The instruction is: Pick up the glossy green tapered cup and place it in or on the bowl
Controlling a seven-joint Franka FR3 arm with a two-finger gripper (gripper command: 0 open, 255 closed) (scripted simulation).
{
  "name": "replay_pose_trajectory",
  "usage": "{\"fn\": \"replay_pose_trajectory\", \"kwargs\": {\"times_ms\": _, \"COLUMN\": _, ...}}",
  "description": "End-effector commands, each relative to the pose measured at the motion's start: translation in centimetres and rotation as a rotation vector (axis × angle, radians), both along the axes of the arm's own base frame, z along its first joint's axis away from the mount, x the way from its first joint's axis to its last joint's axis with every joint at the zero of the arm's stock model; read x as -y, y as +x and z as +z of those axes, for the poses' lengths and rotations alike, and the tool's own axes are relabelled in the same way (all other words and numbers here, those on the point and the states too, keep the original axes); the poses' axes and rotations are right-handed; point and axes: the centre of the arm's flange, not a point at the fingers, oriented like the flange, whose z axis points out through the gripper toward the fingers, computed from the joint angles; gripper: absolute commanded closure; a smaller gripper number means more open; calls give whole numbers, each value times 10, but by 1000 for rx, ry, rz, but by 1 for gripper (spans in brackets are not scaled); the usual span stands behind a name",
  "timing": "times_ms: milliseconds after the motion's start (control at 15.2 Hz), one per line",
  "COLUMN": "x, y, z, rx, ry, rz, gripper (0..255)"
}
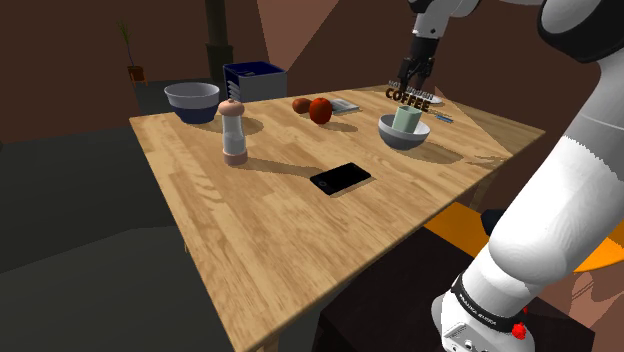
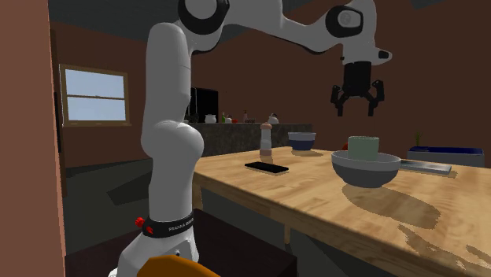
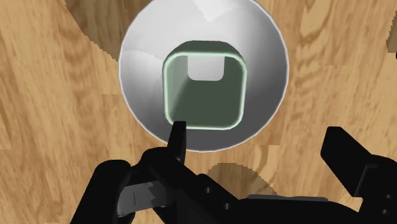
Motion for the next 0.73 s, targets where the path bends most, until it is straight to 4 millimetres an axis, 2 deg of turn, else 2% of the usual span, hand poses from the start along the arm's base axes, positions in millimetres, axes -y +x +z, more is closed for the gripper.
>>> {"fn": "replay_pose_trajectory", "kwargs": {"times_ms": 0, "x": 0, "y": 2, "z": 20, "rx": 0, "ry": 0, "rz": 0, "gripper": 0}}
{"fn": "replay_pose_trajectory", "kwargs": {"times_ms": 132, "x": 0, "y": 2, "z": 44, "rx": 0, "ry": 0, "rz": 0, "gripper": 0}}
{"fn": "replay_pose_trajectory", "kwargs": {"times_ms": 660, "x": 0, "y": 2, "z": 43, "rx": 0, "ry": 0, "rz": 0, "gripper": 0}}
